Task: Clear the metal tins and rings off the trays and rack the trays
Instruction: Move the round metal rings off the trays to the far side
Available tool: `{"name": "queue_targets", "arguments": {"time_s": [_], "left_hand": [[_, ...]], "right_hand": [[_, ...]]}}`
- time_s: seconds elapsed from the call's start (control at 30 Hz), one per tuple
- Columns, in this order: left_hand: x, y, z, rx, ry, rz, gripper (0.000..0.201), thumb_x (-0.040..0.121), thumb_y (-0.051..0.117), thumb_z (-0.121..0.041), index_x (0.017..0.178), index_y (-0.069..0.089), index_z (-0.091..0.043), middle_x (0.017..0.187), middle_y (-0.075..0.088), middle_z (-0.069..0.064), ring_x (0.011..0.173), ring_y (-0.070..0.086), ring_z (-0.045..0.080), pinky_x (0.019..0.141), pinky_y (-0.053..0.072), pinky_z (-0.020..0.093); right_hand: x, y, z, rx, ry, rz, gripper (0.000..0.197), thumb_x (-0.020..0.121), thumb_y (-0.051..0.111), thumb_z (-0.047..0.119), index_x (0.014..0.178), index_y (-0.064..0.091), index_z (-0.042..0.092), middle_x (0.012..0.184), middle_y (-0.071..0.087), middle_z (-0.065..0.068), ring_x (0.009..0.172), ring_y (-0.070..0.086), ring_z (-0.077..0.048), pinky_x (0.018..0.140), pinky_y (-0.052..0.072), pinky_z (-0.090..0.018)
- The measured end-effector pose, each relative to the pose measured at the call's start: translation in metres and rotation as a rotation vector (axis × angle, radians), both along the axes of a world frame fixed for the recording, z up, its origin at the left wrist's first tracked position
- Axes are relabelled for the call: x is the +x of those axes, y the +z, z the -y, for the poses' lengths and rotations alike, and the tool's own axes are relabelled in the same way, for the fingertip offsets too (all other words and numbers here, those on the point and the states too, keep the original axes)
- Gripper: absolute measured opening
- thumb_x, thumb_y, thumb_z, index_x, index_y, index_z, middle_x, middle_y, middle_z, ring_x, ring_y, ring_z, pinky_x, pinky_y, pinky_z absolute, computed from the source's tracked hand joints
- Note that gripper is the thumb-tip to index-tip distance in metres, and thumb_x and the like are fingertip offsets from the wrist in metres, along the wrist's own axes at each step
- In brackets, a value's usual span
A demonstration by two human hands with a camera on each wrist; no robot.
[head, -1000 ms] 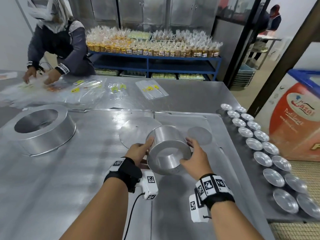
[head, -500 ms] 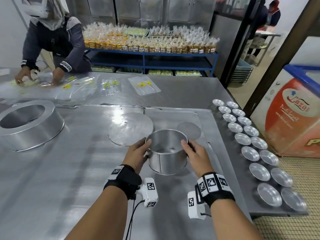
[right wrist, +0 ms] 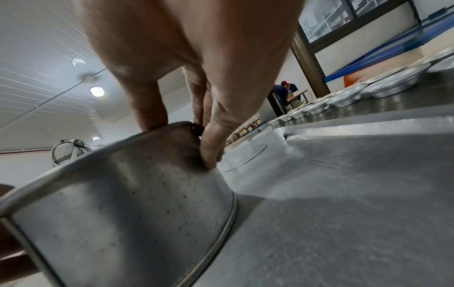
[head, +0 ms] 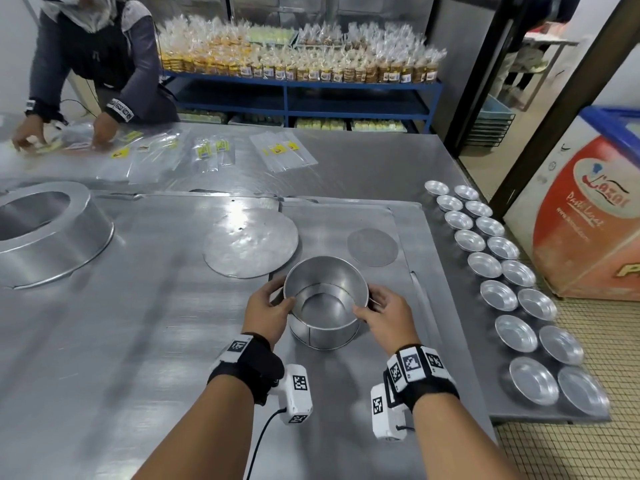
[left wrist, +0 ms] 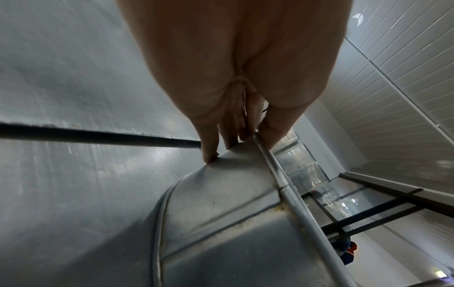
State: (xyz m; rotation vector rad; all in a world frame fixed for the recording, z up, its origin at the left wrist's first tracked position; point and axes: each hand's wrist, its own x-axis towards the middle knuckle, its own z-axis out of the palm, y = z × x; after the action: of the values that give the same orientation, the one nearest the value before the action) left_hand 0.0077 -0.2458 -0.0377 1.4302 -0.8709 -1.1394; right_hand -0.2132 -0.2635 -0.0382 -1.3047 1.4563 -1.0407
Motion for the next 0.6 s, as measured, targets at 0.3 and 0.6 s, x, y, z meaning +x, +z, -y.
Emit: {"name": "queue_targets", "arguments": {"time_s": [0.3, 0.6], "left_hand": [[0.001, -0.005, 0.016, 0.026, 0.076, 0.087, 0.022, 0.089, 0.064, 0.001, 0.108, 0.071, -0.008, 0.101, 0.074, 0.013, 0.089, 0.07, 0.026, 0.087, 0.058, 0.05], [0.003, -0.009, 0.022, 0.036, 0.101, 0.045, 0.015, 0.089, 0.069, -0.004, 0.102, 0.073, -0.009, 0.083, 0.073, 0.004, 0.081, 0.069, 0.021, 0.079, 0.059, 0.042]], "right_hand": [[-0.017, 0.001, 0.051, 0.078, 0.003, -0.216, 0.032, 0.08, 0.065, 0.049, 0.088, 0.074, 0.019, 0.086, 0.075, 0.0, 0.084, 0.072, -0.025, 0.076, 0.06, -0.048], [-0.018, 0.0, 0.162, 0.15, 0.194, -0.957, 0.051, 0.09, 0.065, 0.033, 0.135, 0.055, 0.011, 0.135, 0.058, -0.012, 0.124, 0.054, -0.031, 0.104, 0.044, -0.035]]}}
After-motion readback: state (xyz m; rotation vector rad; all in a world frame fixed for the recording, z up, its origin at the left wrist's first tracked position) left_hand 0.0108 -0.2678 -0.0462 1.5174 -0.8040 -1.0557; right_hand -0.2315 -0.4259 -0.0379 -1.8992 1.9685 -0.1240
